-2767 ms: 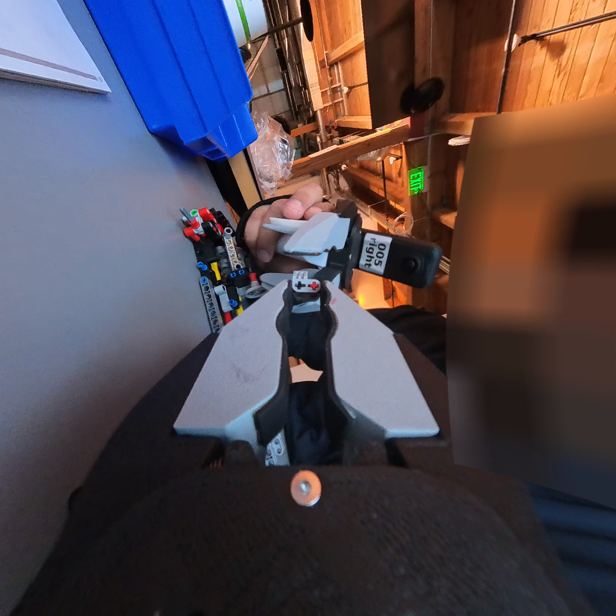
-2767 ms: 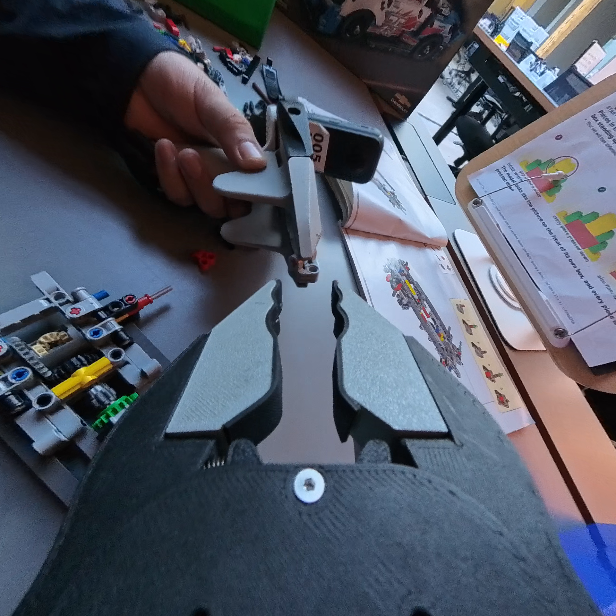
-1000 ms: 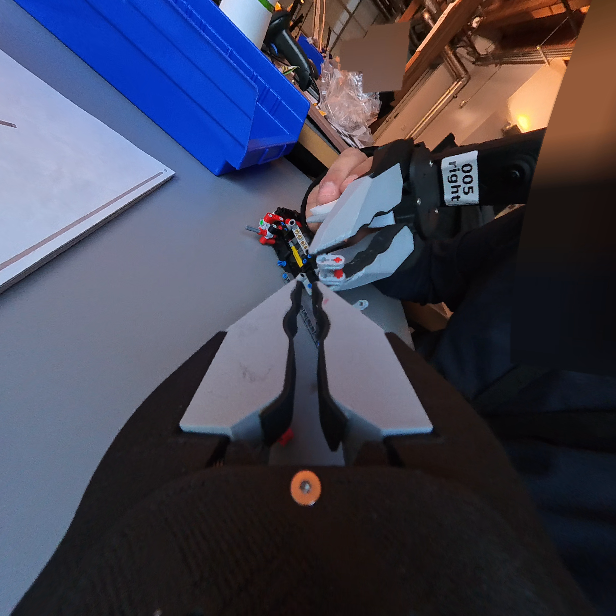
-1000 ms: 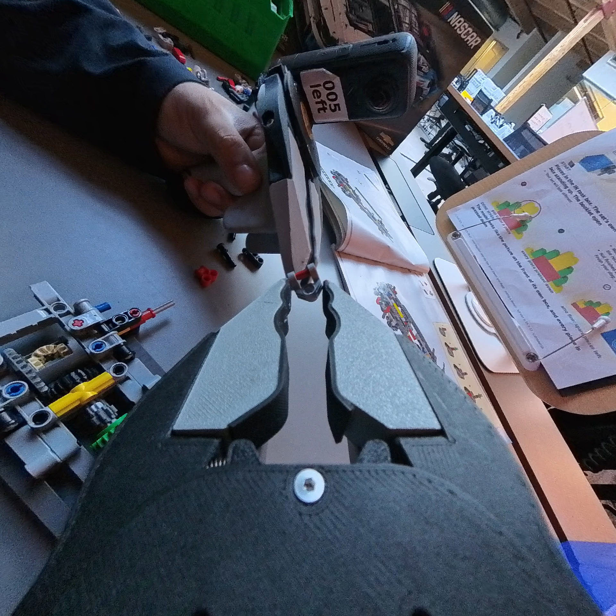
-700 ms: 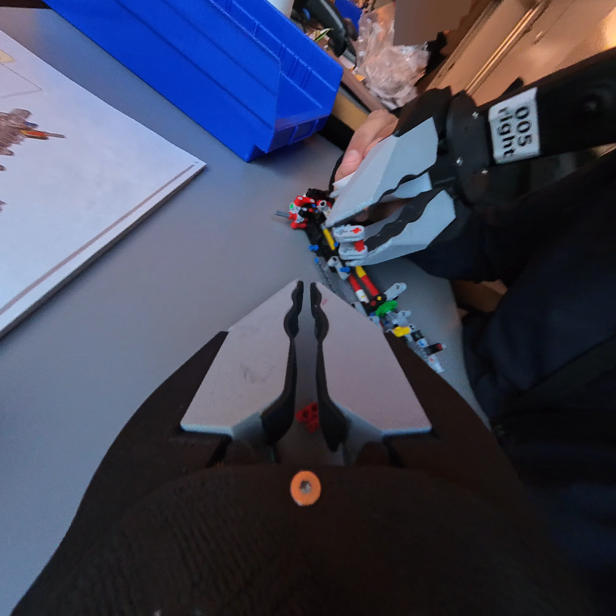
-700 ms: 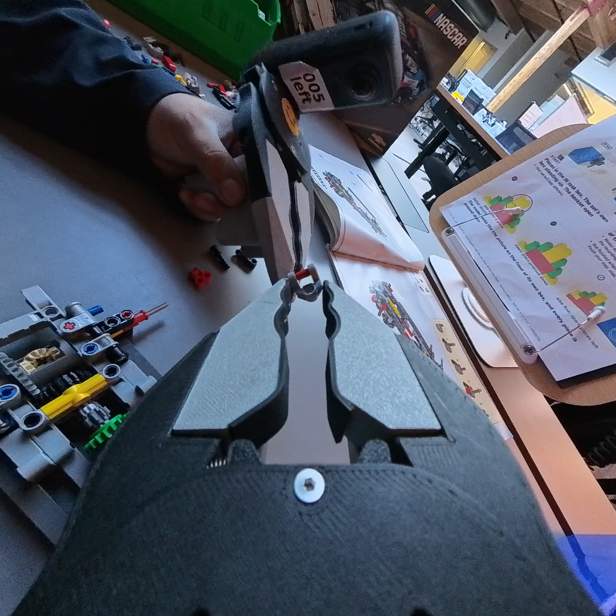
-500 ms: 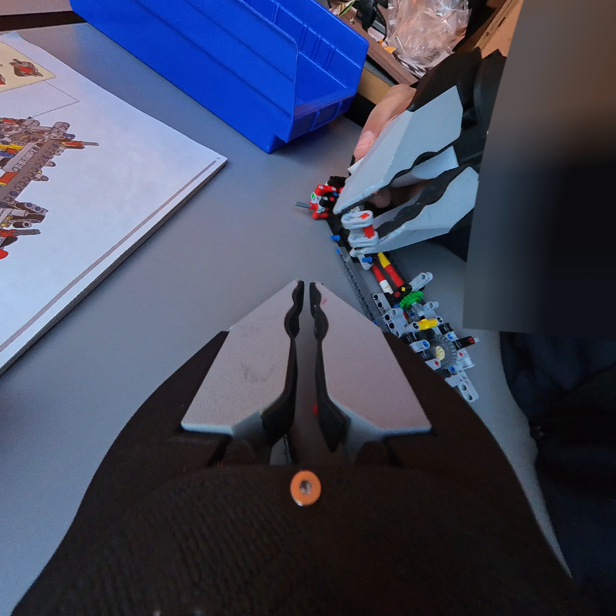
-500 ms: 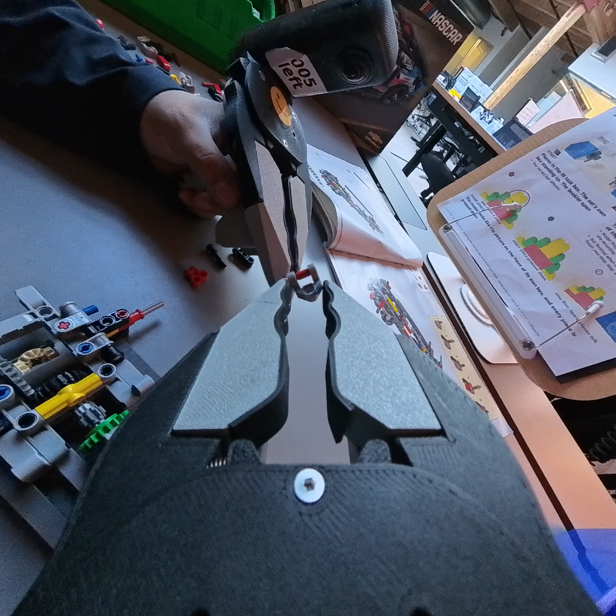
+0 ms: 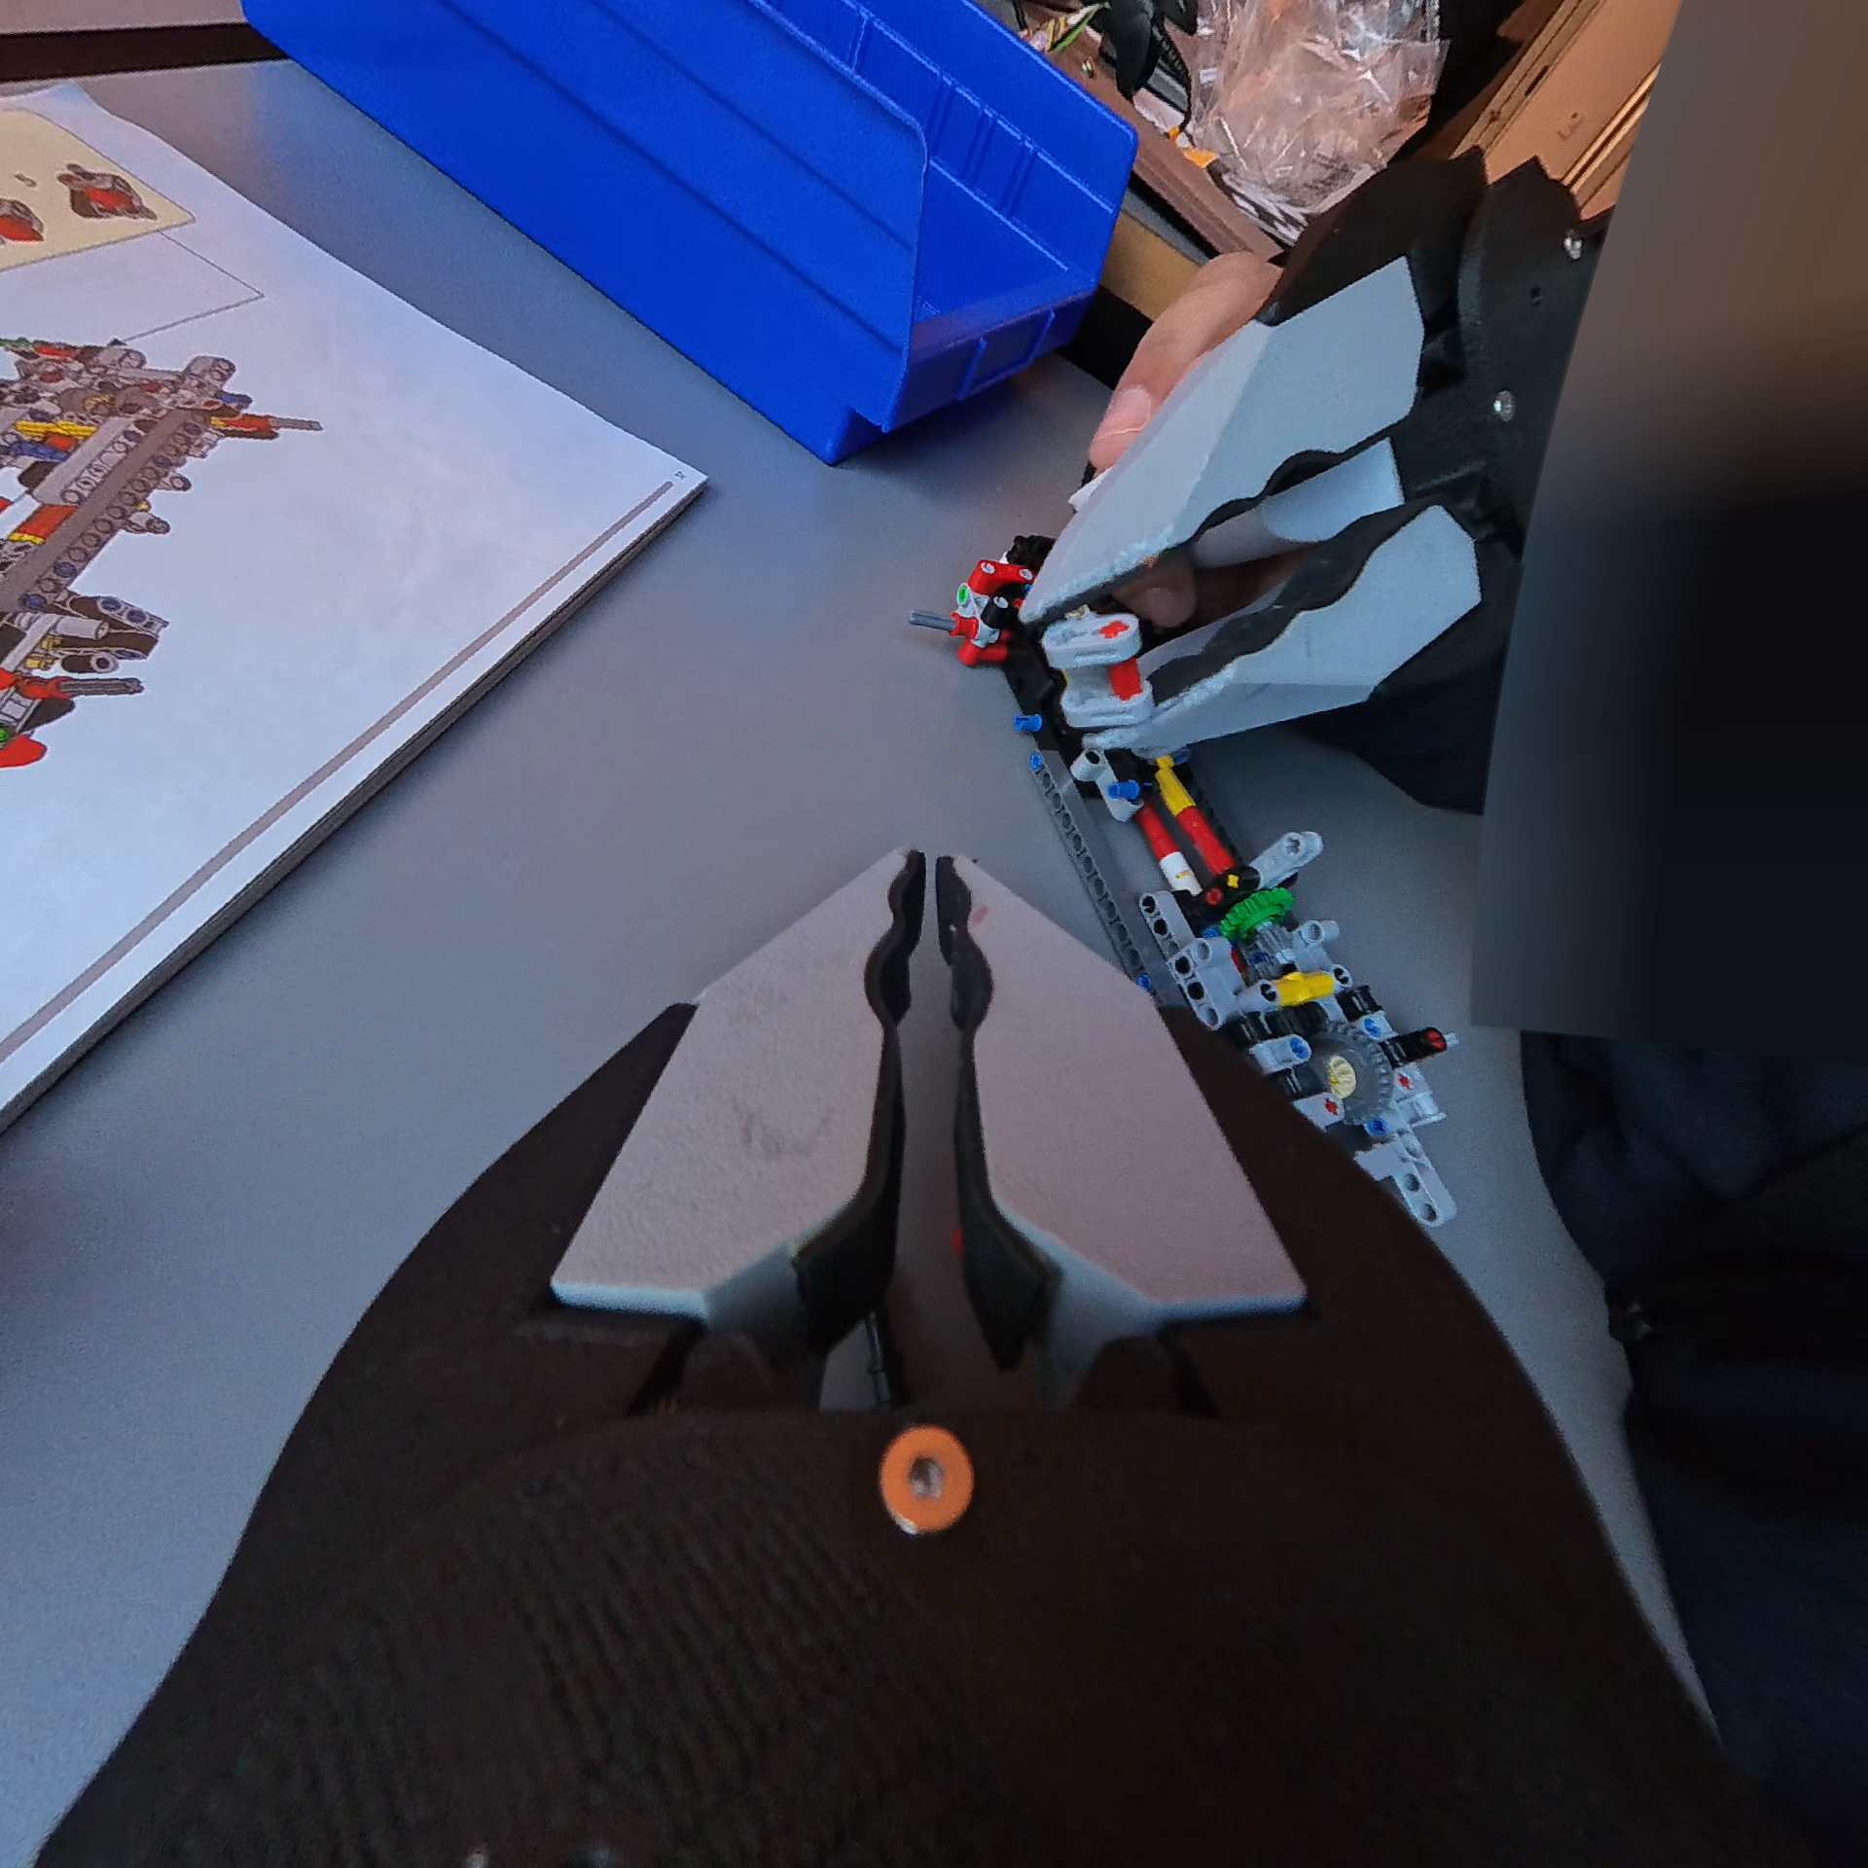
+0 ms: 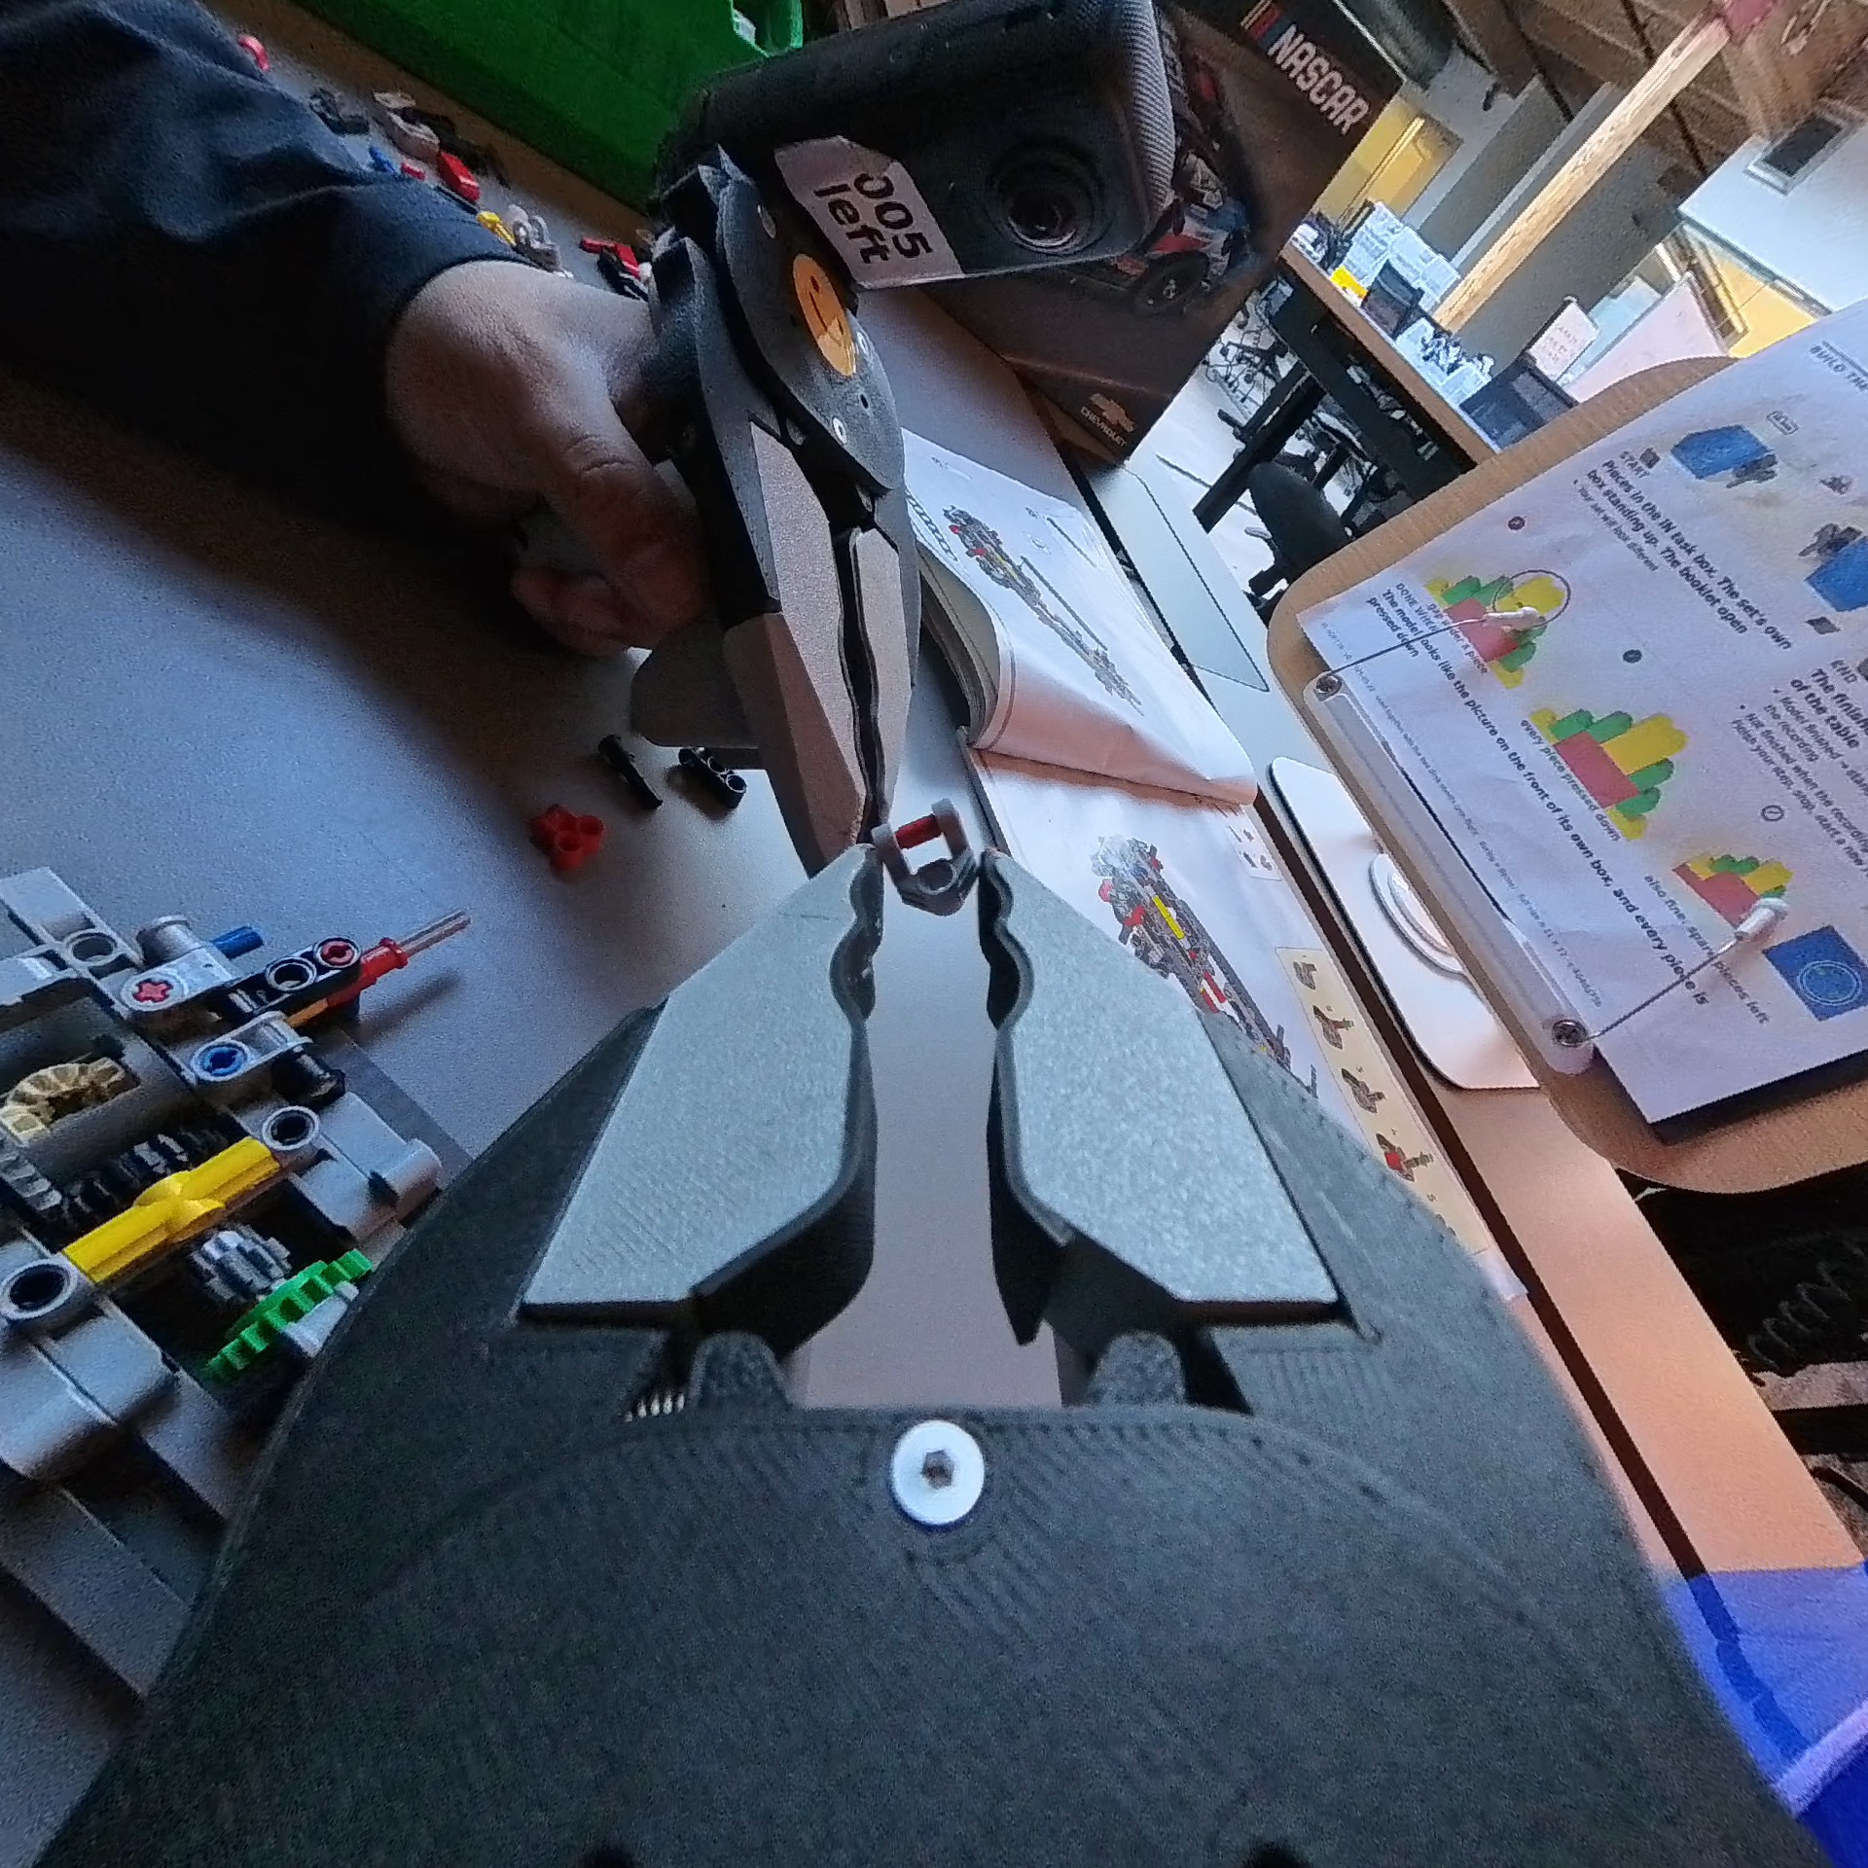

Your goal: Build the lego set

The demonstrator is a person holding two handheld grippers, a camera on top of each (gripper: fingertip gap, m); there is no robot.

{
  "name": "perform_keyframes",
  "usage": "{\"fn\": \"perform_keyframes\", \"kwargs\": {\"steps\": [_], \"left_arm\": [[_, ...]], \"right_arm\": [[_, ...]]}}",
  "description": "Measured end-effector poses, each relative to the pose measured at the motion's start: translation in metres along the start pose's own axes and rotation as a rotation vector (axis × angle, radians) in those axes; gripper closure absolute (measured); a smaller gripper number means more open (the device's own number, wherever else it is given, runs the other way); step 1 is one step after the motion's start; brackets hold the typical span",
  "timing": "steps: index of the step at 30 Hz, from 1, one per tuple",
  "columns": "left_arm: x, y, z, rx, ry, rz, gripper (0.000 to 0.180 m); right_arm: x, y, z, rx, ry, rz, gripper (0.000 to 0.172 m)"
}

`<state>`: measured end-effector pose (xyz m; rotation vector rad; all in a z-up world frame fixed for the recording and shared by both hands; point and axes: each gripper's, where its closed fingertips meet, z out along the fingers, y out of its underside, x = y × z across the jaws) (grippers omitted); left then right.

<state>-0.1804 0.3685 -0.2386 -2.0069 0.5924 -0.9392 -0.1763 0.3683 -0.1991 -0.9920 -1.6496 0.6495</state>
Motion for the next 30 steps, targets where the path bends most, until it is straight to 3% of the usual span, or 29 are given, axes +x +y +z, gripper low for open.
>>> {"fn": "perform_keyframes", "kwargs": {"steps": [30], "left_arm": [[-0.0009, 0.0008, 0.0003, -0.002, 0.004, -0.016, 0.18]], "right_arm": [[0.0076, 0.0081, 0.0012, -0.036, 0.048, -0.024, 0.156]]}}
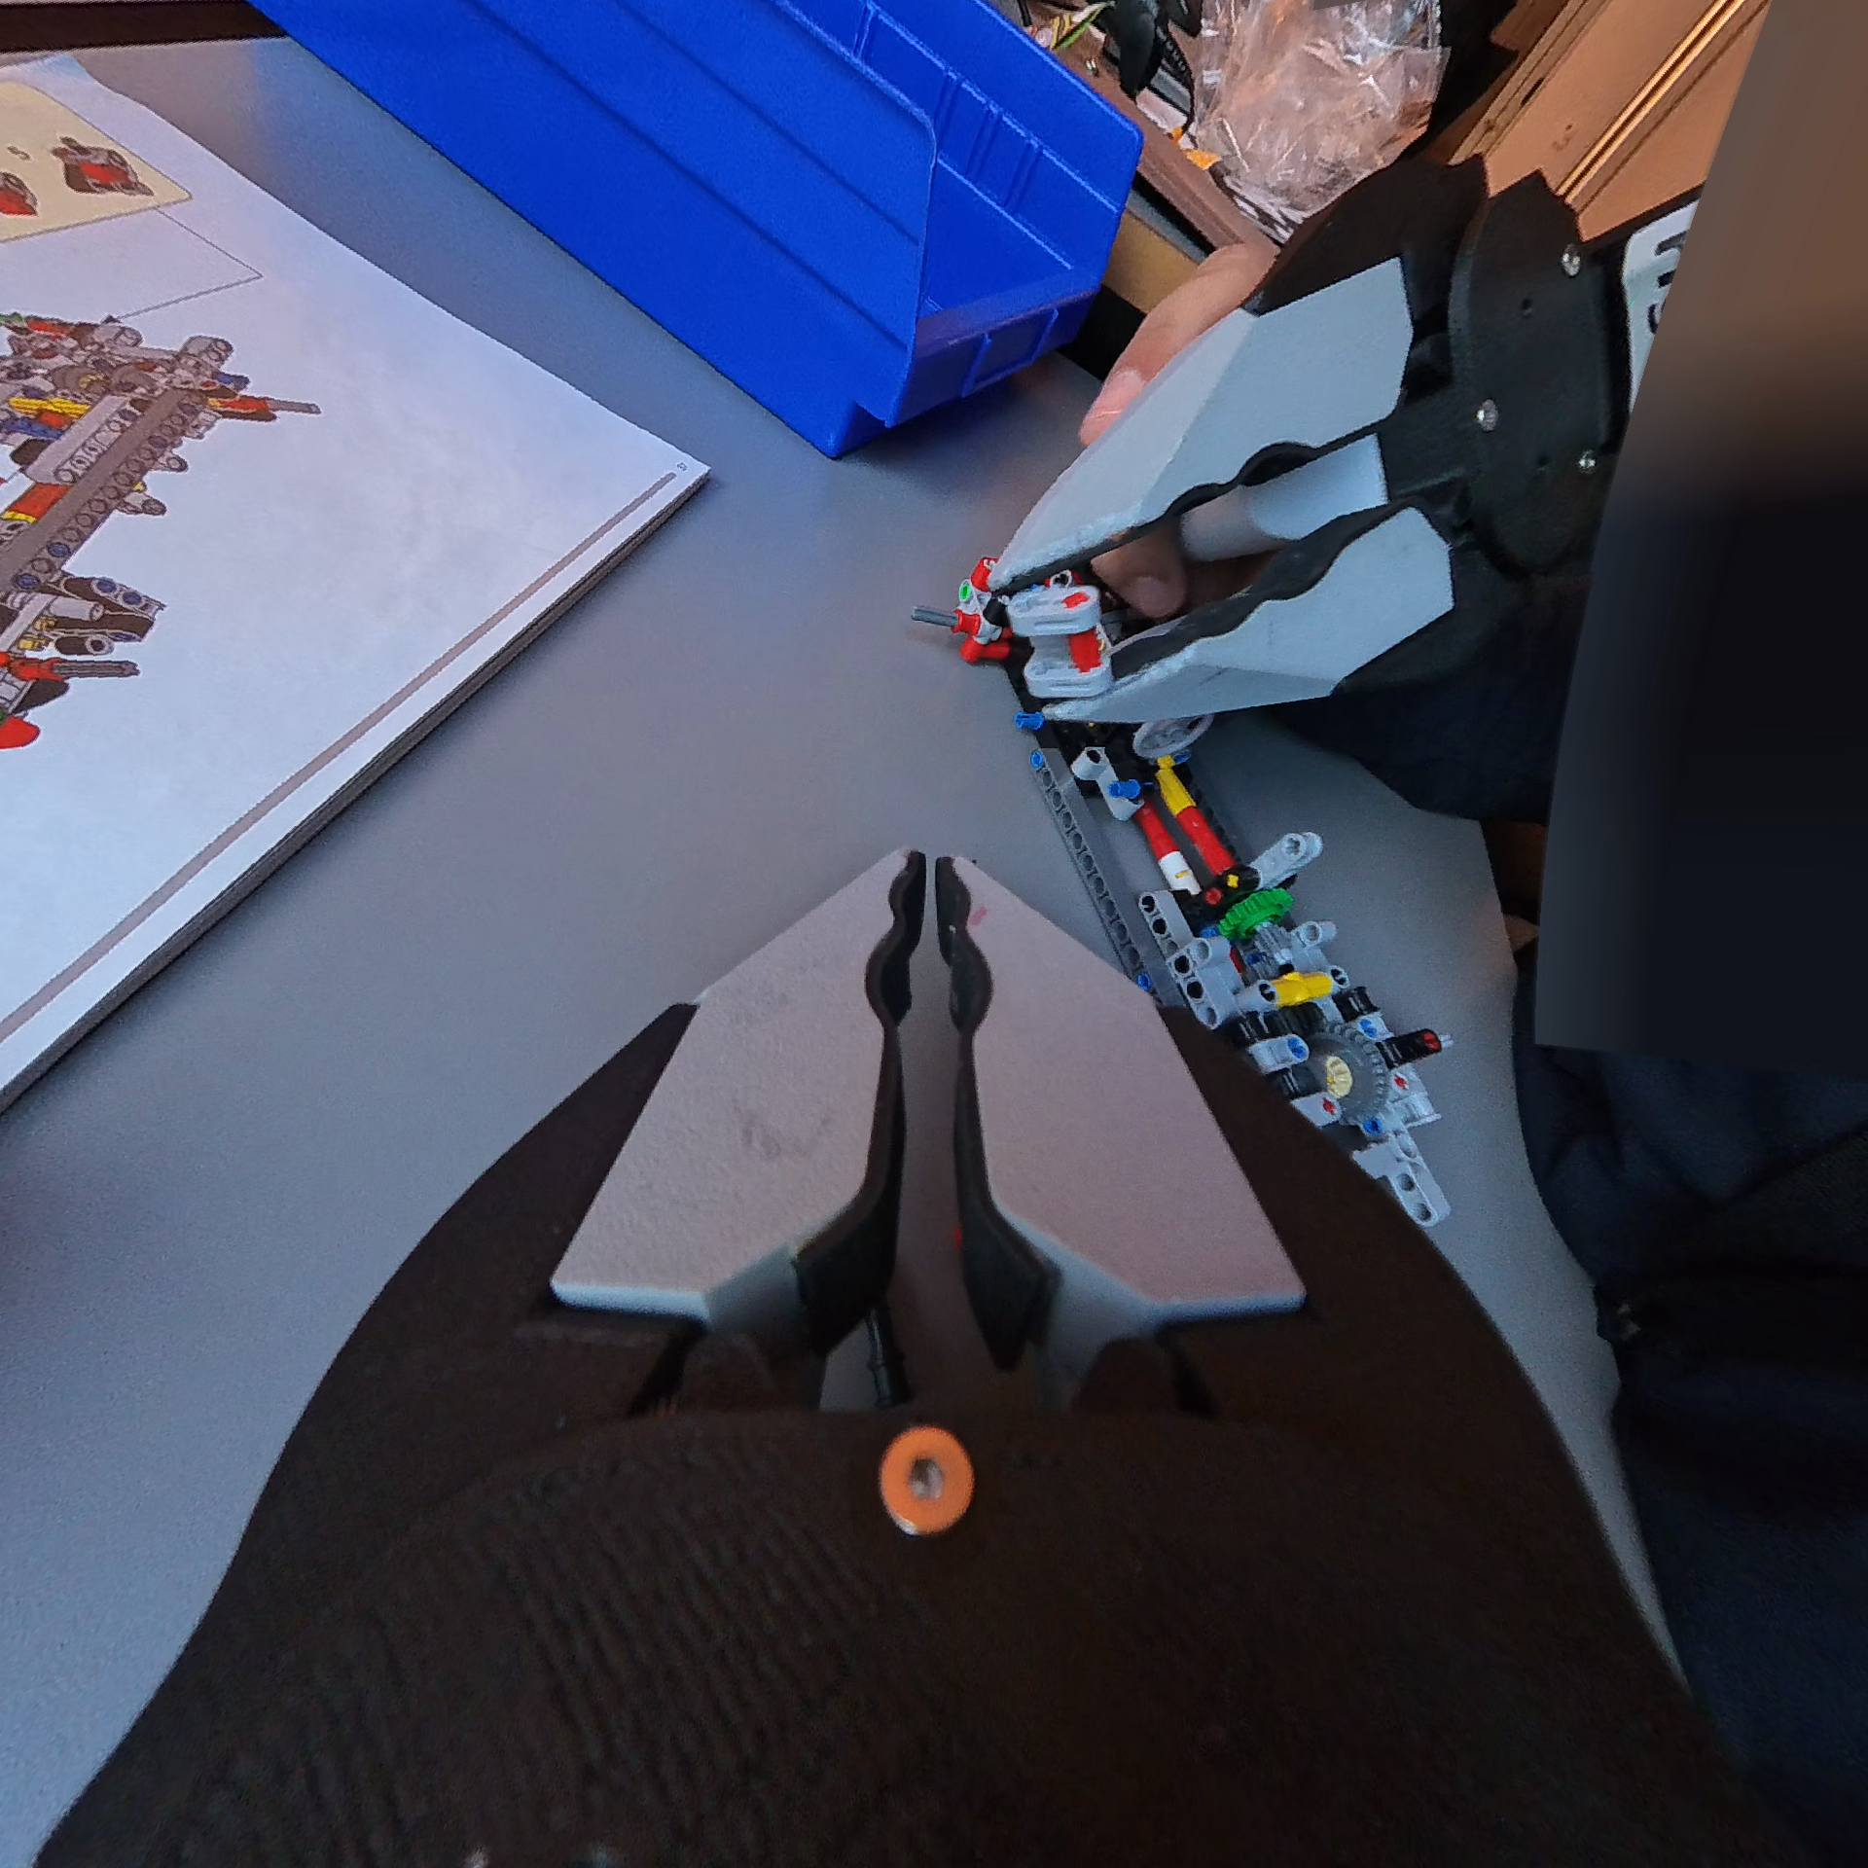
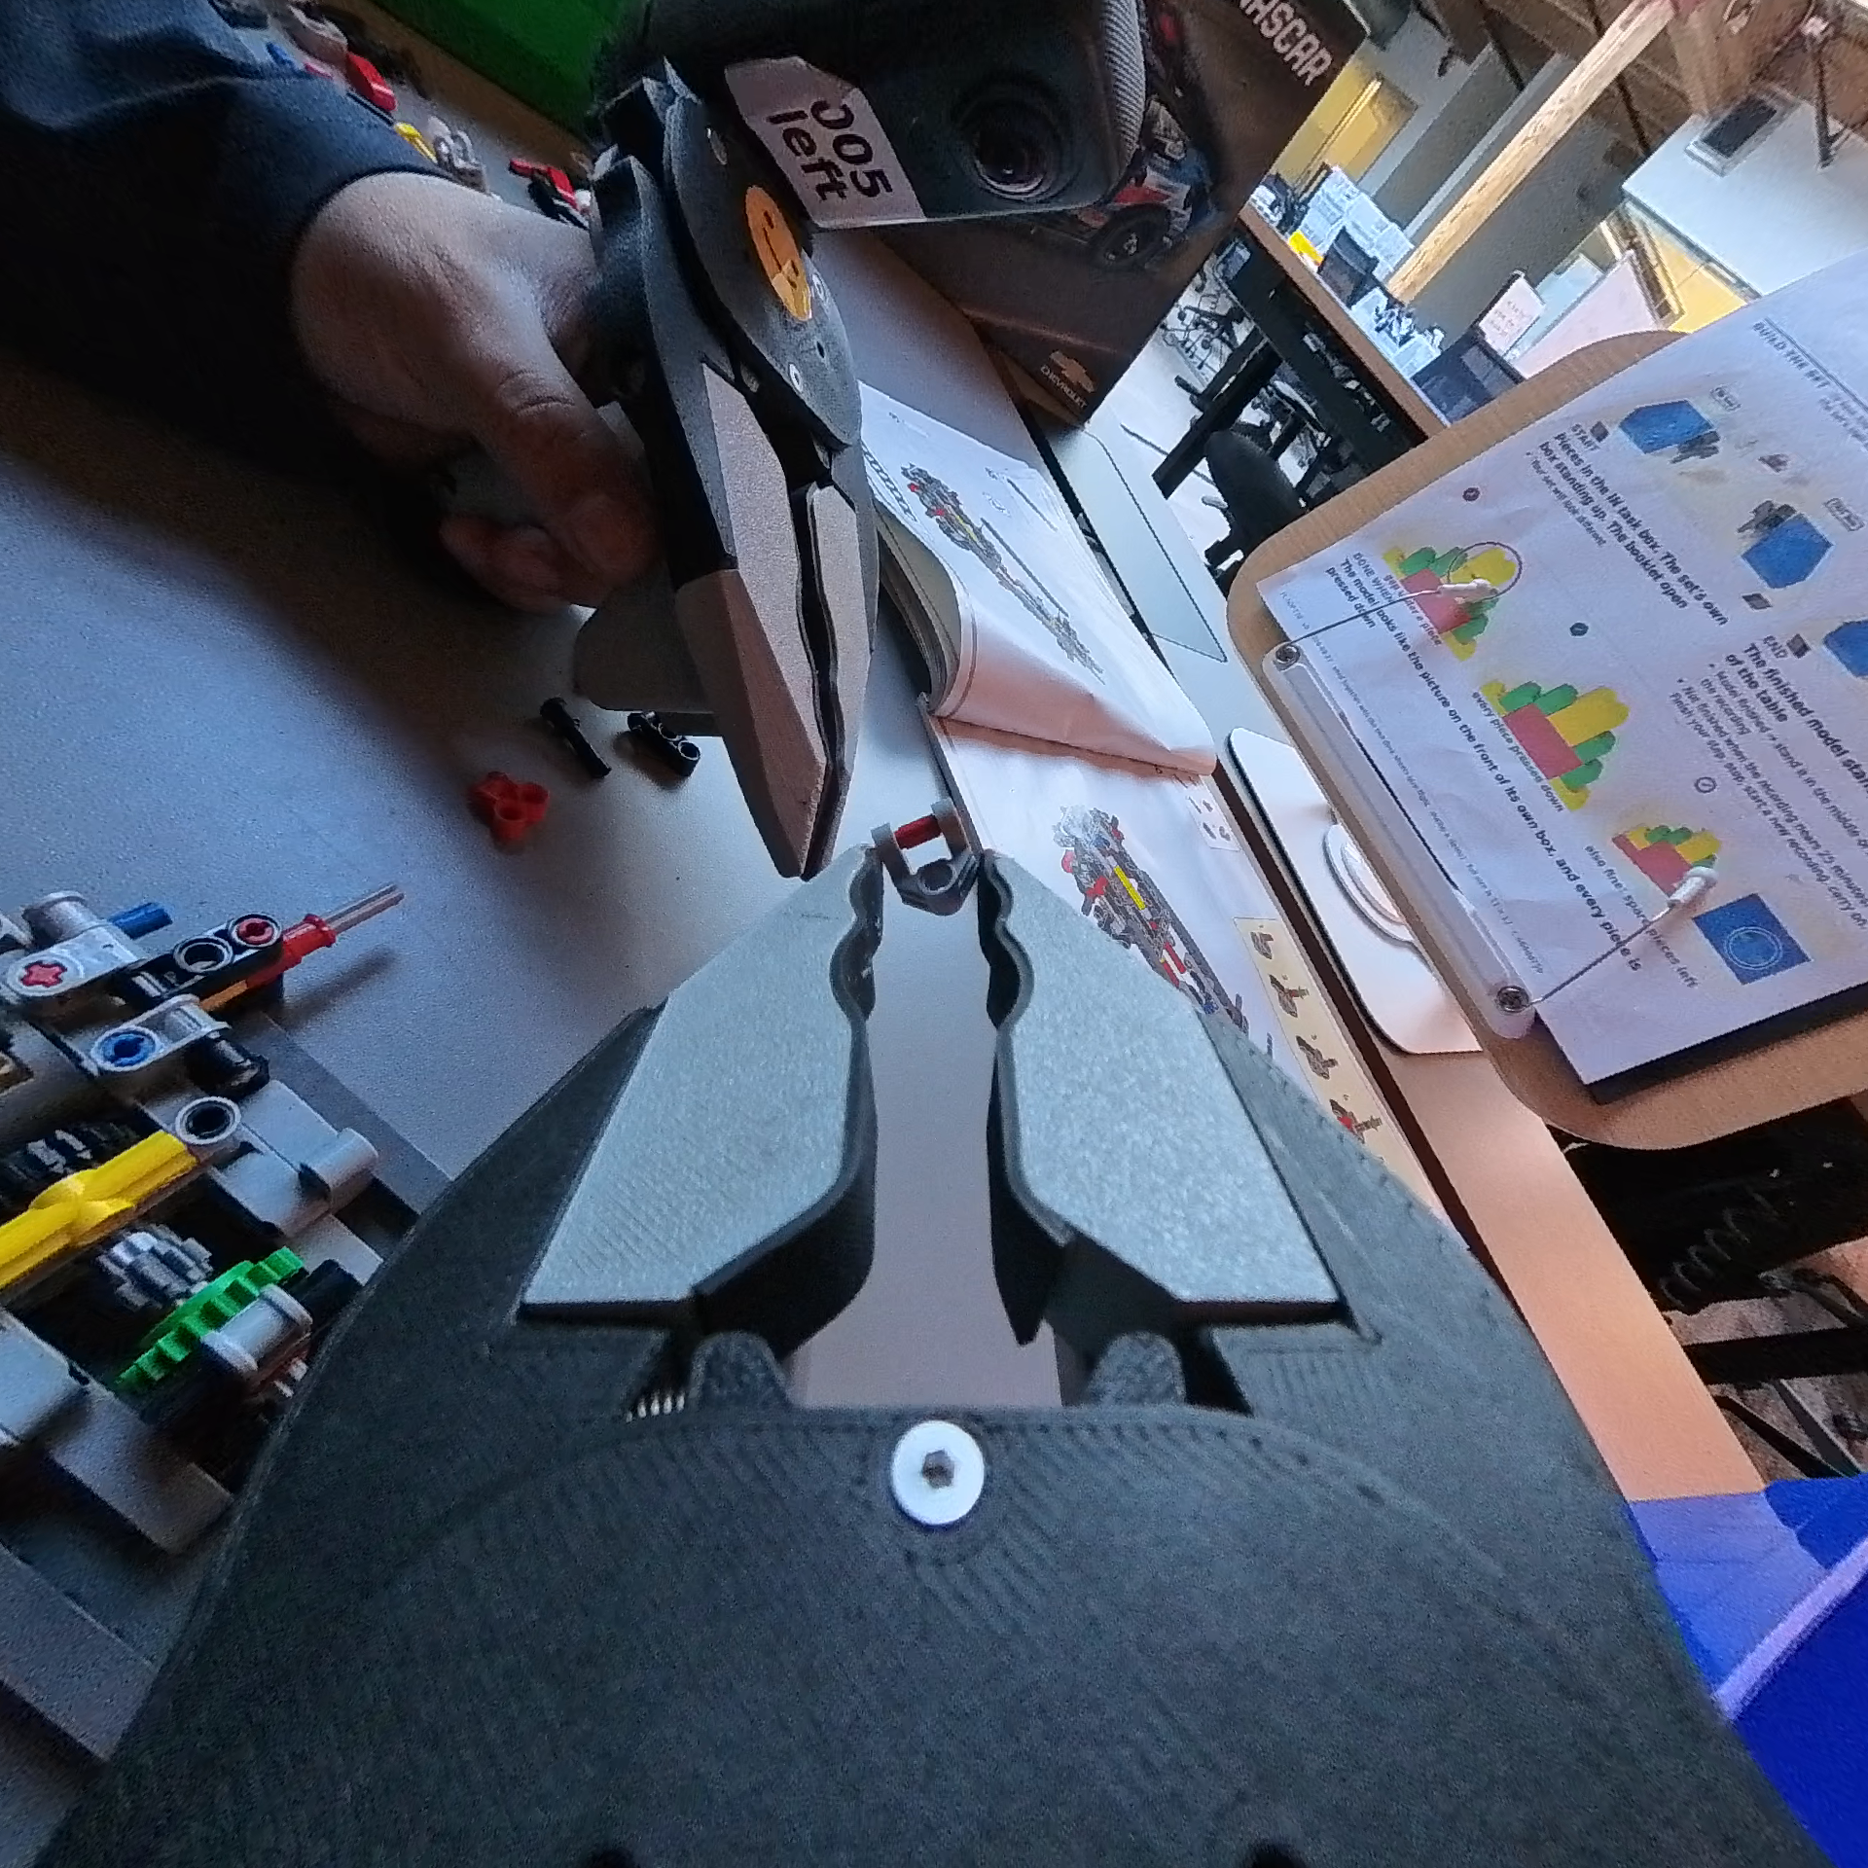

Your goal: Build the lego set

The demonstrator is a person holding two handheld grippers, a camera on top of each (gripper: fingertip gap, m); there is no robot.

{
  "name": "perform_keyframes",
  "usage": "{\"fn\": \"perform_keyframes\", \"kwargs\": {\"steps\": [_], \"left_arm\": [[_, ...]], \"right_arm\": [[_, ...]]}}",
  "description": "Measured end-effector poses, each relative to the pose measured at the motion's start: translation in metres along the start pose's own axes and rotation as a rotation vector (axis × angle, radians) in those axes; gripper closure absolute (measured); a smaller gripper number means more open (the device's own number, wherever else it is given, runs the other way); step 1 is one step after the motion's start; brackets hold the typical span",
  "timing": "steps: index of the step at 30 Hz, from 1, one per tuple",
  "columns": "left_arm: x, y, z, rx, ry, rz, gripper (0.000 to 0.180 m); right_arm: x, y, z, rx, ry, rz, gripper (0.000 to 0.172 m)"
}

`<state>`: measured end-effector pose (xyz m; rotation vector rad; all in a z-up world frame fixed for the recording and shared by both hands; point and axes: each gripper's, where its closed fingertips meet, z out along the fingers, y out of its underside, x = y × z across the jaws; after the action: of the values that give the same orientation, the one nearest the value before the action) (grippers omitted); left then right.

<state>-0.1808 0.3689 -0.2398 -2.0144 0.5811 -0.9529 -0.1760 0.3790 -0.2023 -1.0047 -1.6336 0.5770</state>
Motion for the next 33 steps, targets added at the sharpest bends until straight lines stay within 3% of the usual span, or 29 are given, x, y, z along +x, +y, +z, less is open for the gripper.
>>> {"fn": "perform_keyframes", "kwargs": {"steps": [18, 33], "left_arm": [[0.0, 0.0, 0.0, -0.003, 0.0, -0.007, 0.177], [0.025, -0.026, -0.011, 0.131, 0.166, -0.083, 0.157]], "right_arm": [[0.002, 0.001, -0.001, 0.005, 0.012, -0.005, 0.156], [-0.006, -0.013, -0.003, 0.028, 0.021, -0.086, 0.156]]}}
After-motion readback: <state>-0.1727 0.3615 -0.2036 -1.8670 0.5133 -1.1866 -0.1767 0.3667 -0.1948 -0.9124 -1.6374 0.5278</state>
